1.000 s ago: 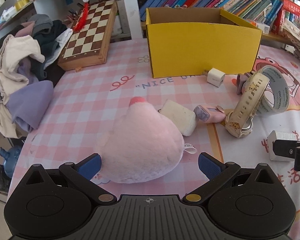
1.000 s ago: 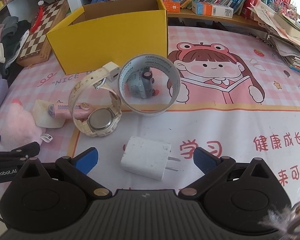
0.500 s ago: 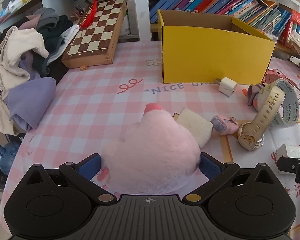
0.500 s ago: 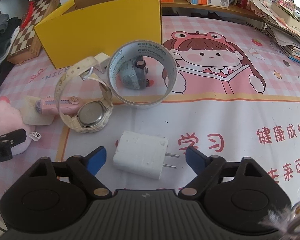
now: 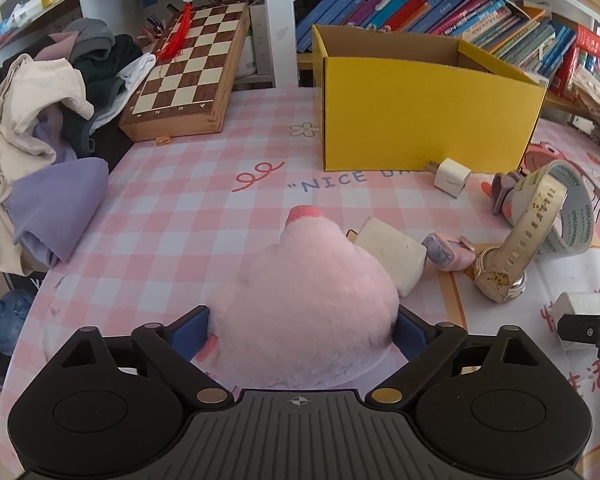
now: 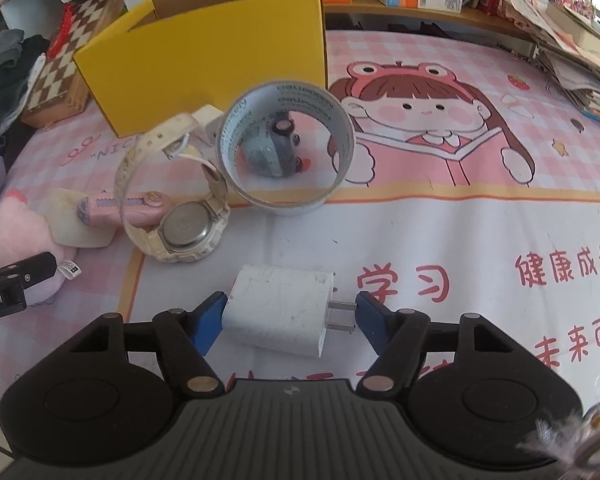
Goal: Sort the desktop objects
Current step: 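Close the left tool on the pink plush while the right tool grips the white charger, then carry the plush with the left tool and the charger with the right tool into the yellow box, then open both tools to drop the plush and charger, then withdraw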
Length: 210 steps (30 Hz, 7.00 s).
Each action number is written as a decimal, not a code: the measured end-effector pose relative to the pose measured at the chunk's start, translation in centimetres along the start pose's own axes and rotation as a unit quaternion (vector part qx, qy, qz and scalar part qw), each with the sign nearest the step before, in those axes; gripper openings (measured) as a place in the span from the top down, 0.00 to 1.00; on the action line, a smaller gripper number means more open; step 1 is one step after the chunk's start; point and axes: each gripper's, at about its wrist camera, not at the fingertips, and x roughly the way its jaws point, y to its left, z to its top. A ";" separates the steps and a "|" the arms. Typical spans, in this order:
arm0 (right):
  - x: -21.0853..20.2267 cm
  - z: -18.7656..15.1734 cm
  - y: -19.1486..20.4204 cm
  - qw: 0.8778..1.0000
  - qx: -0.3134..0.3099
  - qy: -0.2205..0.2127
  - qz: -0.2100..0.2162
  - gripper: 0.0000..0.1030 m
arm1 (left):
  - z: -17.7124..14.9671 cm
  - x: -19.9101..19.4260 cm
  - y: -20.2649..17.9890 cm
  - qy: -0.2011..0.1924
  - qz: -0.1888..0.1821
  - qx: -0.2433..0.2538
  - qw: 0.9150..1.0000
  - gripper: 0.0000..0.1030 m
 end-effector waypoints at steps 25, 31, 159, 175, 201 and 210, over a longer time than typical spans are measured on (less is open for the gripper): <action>-5.7 0.6 1.1 0.995 -0.052 -0.084 0.028 0.34 | 0.7 -7.2 -1.8 -0.081 -0.044 0.013 0.996 0.17; -6.3 0.8 0.6 0.994 -0.061 -0.089 0.033 0.33 | 0.8 -7.7 -2.7 -0.085 -0.053 0.015 0.995 0.17; 8.2 26.4 3.9 0.961 -0.252 0.001 0.111 0.12 | 23.4 10.3 -4.6 0.009 -0.121 0.035 0.992 0.13; -0.8 22.3 2.1 0.964 -0.226 -0.106 0.091 0.08 | 21.1 0.7 -5.6 -0.089 -0.104 0.075 0.988 0.05; -7.5 9.4 -3.7 0.979 -0.150 -0.114 0.081 0.05 | 9.2 -7.1 -5.3 -0.104 -0.051 0.068 0.991 0.01; -6.8 6.1 -3.9 0.984 -0.137 -0.100 0.059 0.05 | 5.2 -6.8 -3.9 -0.065 -0.025 0.037 0.997 0.01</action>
